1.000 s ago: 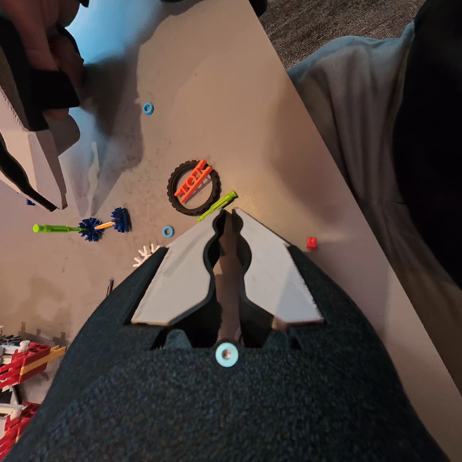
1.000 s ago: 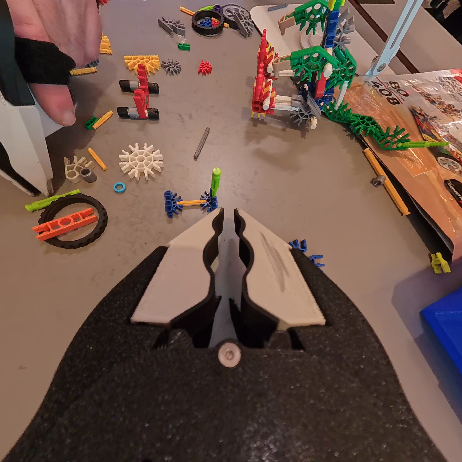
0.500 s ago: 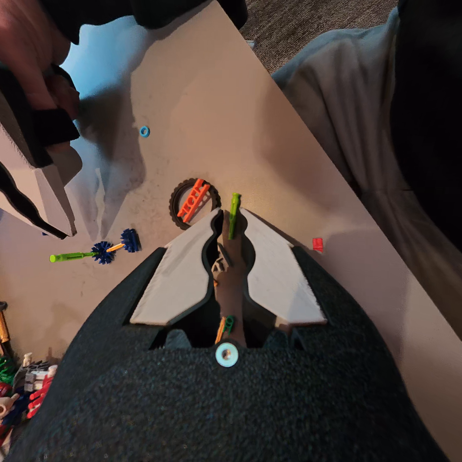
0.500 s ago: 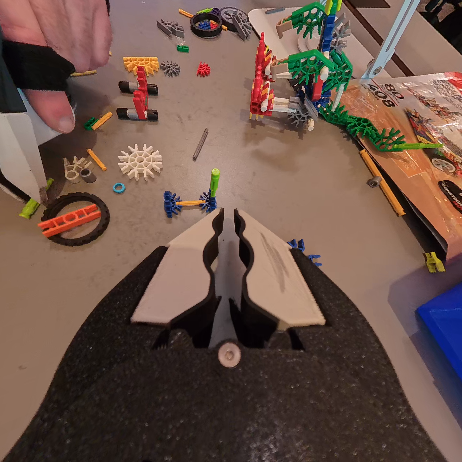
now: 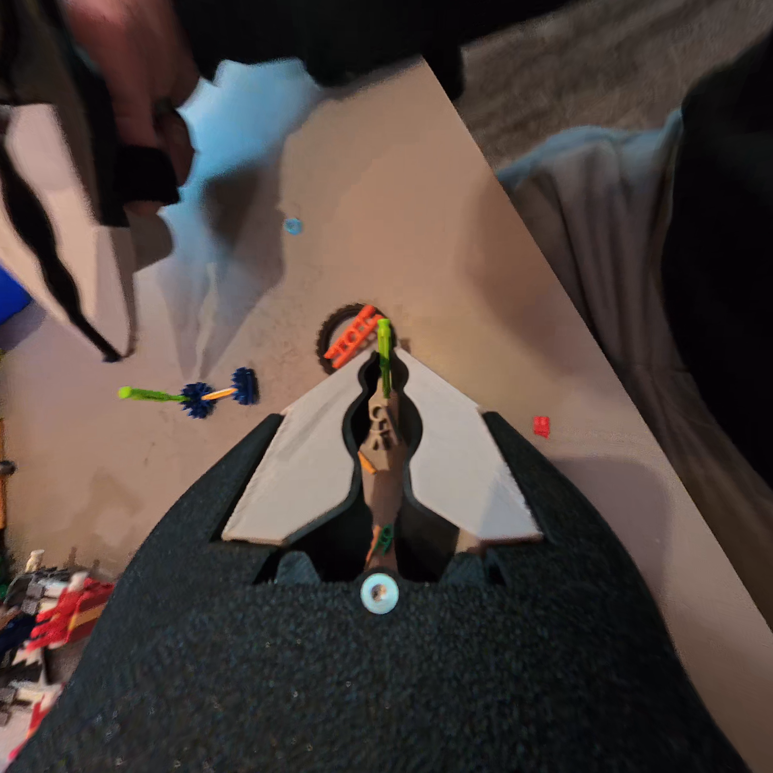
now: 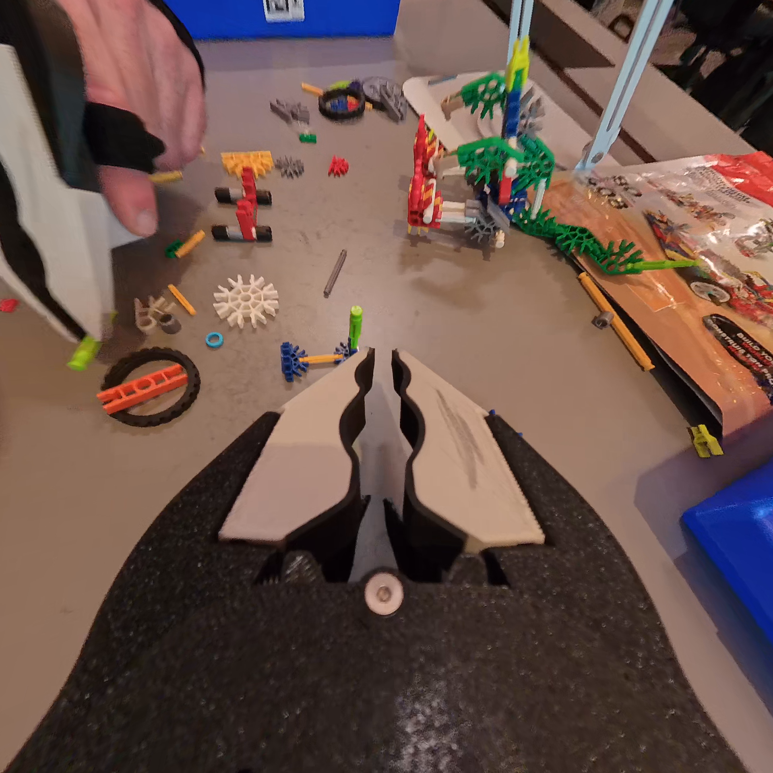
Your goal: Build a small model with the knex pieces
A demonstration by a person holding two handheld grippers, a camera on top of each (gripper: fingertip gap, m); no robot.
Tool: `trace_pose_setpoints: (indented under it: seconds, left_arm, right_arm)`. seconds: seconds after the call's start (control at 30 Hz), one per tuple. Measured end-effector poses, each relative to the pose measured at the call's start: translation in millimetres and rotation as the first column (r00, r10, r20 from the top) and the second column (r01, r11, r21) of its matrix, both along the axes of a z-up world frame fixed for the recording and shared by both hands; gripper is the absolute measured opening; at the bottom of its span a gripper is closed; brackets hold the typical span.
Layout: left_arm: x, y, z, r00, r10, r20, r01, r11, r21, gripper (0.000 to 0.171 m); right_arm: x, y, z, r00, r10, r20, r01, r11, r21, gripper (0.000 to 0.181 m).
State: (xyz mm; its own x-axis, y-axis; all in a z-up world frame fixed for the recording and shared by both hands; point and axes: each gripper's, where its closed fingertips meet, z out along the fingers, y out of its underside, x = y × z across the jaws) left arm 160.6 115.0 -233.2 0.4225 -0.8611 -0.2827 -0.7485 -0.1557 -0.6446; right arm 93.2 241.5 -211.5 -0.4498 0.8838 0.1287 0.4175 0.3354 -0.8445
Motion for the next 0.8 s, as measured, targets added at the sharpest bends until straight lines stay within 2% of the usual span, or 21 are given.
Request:
trace_pose_setpoints:
  seconds: [0.13, 0.2, 0.3, 0.4, 0.63, 0.7, 0.8]
  left_arm:
    - [-19, 32, 33, 0.97, 0.157, 0.184, -0.176, 0.98, 0.09, 0.002]
    - [-32, 51, 46, 0.933, 0.24, 0.267, -0.281, 0.951, 0.129, 0.002]
    - [-43, 67, 57, 0.877, 0.288, 0.385, -0.36, 0.924, 0.129, 0.002]
    - [-49, 76, 59, 0.852, 0.304, 0.427, -0.395, 0.908, 0.142, 0.002]
    - [-47, 81, 60, 0.849, 0.296, 0.437, -0.399, 0.902, 0.166, 0.002]
    - [-46, 81, 59, 0.852, 0.291, 0.436, -0.394, 0.904, 0.166, 0.002]
    - [-45, 81, 59, 0.855, 0.287, 0.432, -0.389, 0.906, 0.167, 0.002]
  right_arm:
    - [7, -8, 26, 0.996, 0.039, -0.082, -0.049, 0.992, -0.115, 0.007]
    - [11, -16, 35, 0.991, 0.081, -0.109, -0.099, 0.982, -0.164, 0.008]
    - [17, -29, 43, 0.981, 0.146, -0.128, -0.172, 0.961, -0.219, 0.011]
    - [18, -35, 40, 0.978, 0.172, -0.116, -0.194, 0.954, -0.227, 0.012]
    - [16, -45, 36, 0.974, 0.201, -0.105, -0.22, 0.949, -0.225, 0.013]
    - [16, -47, 39, 0.972, 0.205, -0.116, -0.227, 0.946, -0.233, 0.006]
    - [15, -48, 39, 0.971, 0.205, -0.124, -0.229, 0.947, -0.224, 0.005]
